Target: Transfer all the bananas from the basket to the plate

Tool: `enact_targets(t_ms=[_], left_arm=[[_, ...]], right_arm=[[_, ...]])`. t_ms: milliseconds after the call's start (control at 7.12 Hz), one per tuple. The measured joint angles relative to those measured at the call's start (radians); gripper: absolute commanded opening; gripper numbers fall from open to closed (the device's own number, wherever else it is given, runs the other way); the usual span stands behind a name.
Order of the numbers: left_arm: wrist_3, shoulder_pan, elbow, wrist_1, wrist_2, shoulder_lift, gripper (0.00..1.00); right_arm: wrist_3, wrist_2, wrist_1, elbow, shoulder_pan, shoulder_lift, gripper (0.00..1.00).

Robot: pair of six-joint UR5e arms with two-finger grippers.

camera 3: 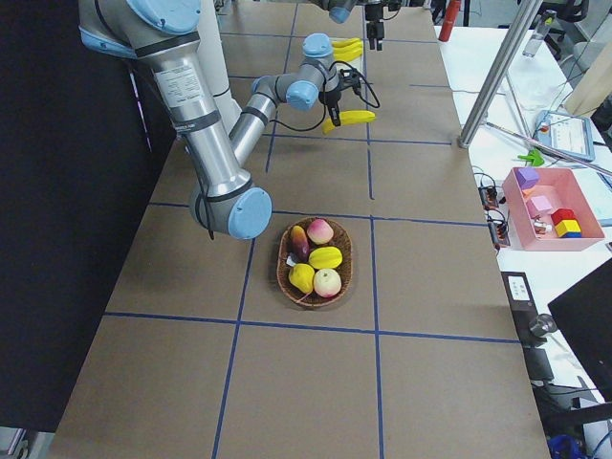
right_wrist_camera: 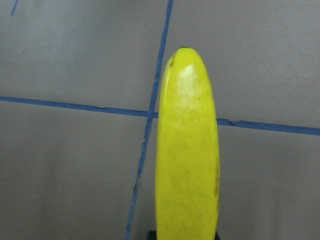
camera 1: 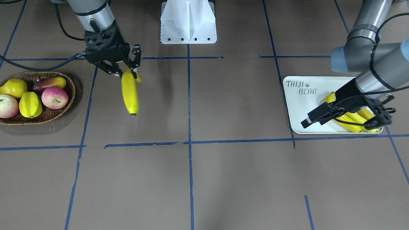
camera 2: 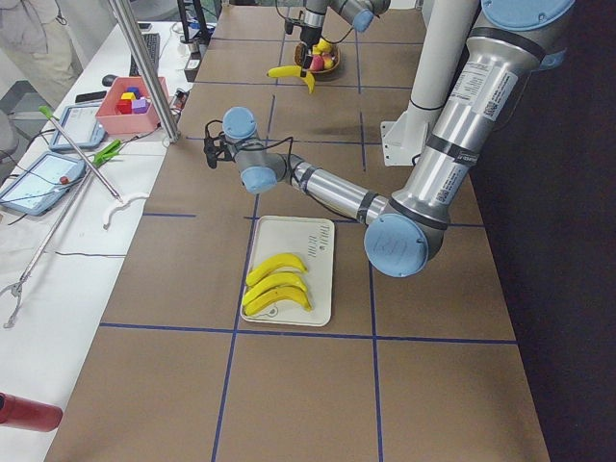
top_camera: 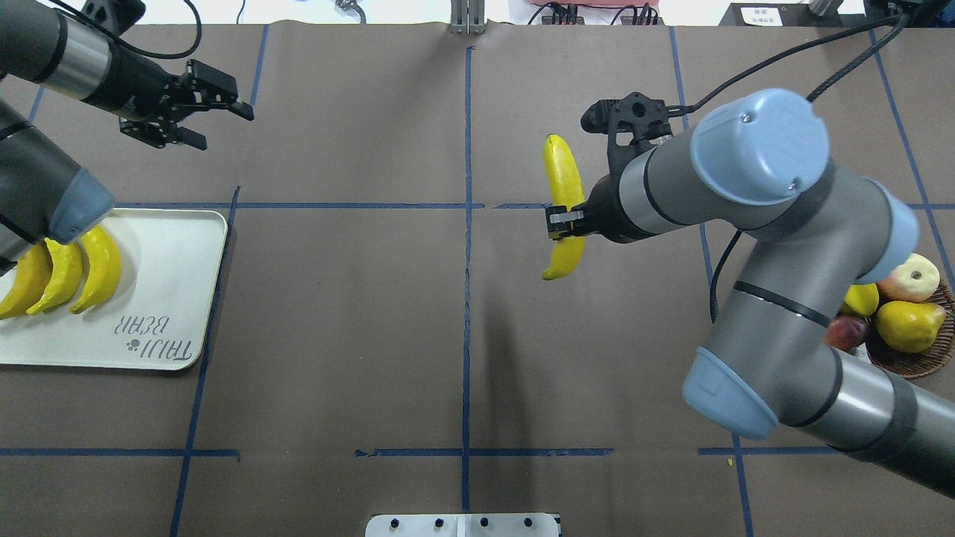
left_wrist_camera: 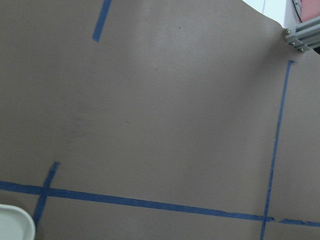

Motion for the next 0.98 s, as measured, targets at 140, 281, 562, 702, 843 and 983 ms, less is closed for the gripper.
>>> enact_targets(t_ms=[140, 281, 562, 702, 843, 983], left_arm=[[-0.002, 0.027, 0.002, -0.033, 0.020, -0.028, 0.96], [-0.003, 0.046, 0.005, -0.053, 0.036, -0.052, 0.96], [-0.005, 0.071, 0.017, -0.085, 0.050, -0.094, 0.96], [-0.006, 0.088, 0.020, -0.091, 0.055, -0.117, 0.96], [-0.007, 0.110, 0.021, -0.094, 0.073, -0.135, 0.96], [-0.016, 0.136, 0.022, -0.095, 0.101, -0.146, 0.96]], right_arm=[[0.051, -0.037, 0.105, -0.086, -0.023, 0.043, 0.00], [0.109, -0.071, 0.196, -0.171, -0.042, 0.101, 0.00], [0.190, -0.109, 0.330, -0.307, -0.066, 0.207, 0.00], [0.215, -0.126, 0.352, -0.345, -0.078, 0.248, 0.00], [0.237, -0.144, 0.364, -0.362, -0.093, 0.276, 0.00], [0.249, -0.158, 0.374, -0.368, -0.106, 0.292, 0.01]])
